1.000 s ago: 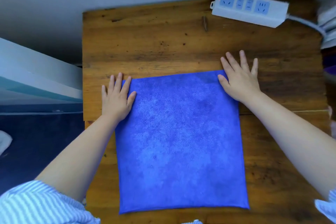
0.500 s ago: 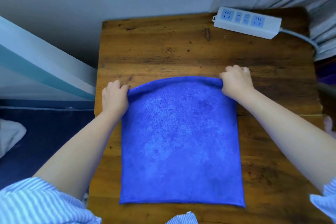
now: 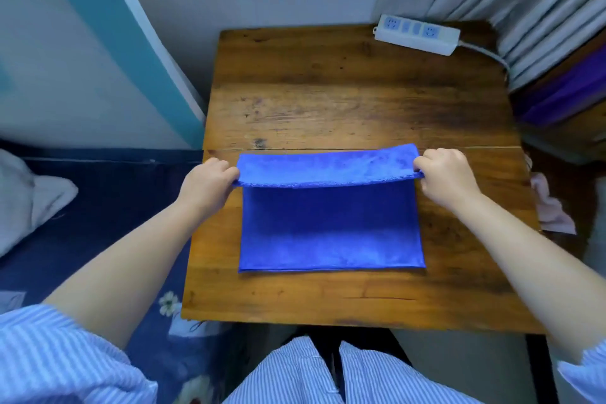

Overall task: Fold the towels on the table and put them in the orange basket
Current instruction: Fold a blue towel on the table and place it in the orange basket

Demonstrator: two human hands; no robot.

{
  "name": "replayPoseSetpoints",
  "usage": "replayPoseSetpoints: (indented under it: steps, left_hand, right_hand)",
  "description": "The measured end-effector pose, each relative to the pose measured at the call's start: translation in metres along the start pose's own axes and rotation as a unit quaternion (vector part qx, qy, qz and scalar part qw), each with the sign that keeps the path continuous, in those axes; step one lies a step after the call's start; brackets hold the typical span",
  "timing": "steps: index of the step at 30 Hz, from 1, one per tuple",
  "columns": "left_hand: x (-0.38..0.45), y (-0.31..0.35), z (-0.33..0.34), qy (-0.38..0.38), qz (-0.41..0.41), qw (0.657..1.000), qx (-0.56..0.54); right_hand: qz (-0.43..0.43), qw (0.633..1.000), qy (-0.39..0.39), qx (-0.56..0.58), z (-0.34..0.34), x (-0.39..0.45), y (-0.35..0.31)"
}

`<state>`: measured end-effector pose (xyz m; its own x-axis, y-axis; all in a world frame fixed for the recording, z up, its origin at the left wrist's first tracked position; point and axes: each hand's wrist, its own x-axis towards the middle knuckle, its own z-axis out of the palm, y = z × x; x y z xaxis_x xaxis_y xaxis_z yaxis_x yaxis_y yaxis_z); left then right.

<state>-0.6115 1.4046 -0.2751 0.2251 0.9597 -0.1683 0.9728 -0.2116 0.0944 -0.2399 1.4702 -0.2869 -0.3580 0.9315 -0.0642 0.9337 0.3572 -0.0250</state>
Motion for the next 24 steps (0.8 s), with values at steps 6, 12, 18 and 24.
replayPoseSetpoints:
  steps: [6,12,18,24]
  left_hand:
    - [-0.053,0.016,0.015,-0.028,0.041,0.999,0.015]
    - [-0.083,0.032,0.032,-0.04,0.094,0.994,0.038]
    - [-0.094,0.027,0.062,-0.065,0.027,0.997,0.018]
    - [-0.099,0.03,0.082,-0.104,0.02,0.994,0.034]
  right_hand:
    - [-0.072,0.997,0.028,-0.026,0.003,-0.07,-0.02]
    - [-0.098,0.994,0.025,-0.038,0.022,-0.103,-0.025]
    - [-0.103,0.993,0.059,-0.027,0.038,-0.118,-0.027]
    - [-0.097,0.993,0.065,-0.032,0.054,-0.13,-0.031]
